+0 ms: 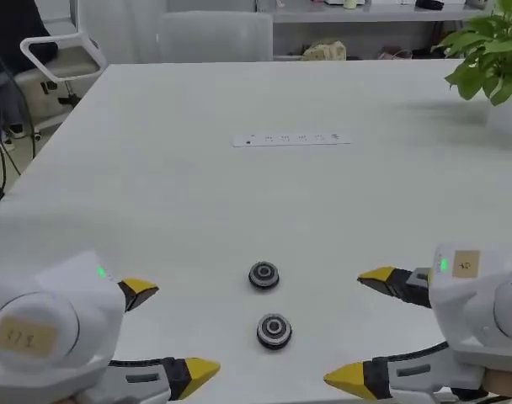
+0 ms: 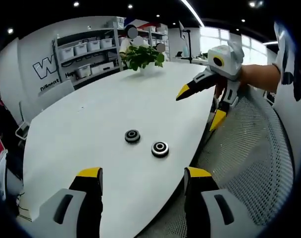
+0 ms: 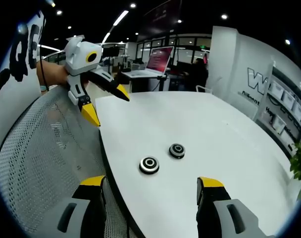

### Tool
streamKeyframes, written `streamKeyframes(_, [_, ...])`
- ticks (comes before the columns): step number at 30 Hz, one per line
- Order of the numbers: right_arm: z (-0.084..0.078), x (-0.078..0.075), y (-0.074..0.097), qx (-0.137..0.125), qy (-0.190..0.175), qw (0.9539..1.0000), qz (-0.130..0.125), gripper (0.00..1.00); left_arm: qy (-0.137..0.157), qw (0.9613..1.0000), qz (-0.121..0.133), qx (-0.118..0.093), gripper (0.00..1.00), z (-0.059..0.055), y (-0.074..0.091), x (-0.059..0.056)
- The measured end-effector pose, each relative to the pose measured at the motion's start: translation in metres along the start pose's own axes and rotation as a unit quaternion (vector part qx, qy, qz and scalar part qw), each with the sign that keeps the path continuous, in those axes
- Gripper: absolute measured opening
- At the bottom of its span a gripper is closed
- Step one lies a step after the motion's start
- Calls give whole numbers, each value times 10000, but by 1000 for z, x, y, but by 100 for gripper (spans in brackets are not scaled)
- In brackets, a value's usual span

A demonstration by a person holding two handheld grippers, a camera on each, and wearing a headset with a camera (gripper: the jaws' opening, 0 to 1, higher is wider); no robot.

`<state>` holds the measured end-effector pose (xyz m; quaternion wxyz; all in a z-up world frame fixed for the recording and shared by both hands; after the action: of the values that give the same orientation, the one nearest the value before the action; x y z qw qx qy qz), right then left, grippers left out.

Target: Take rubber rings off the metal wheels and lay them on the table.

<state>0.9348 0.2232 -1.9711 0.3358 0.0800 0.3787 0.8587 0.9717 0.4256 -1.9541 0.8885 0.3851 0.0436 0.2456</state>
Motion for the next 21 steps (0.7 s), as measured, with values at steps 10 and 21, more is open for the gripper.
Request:
streamKeyframes(10, [1, 1, 0, -24, 21, 10000, 33, 73, -65, 9999, -66, 60, 65, -1, -1, -2])
streamKeyframes(21, [6, -2, 1, -124, 14, 9999, 40, 72, -12, 9998, -164, 59, 64, 1, -1, -2])
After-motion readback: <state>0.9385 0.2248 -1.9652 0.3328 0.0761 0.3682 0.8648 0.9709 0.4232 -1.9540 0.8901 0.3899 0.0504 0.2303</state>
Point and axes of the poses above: the centre of the closed fingertips' face, and the gripper's own axes: y roughly backward along the fingers, x roughly to its left, z roughly out of its top, the point moved 4 cm from there along y, roughly backward along the fingers, and after that the axes turned 8 degrees about x, right-handed, at the moved point
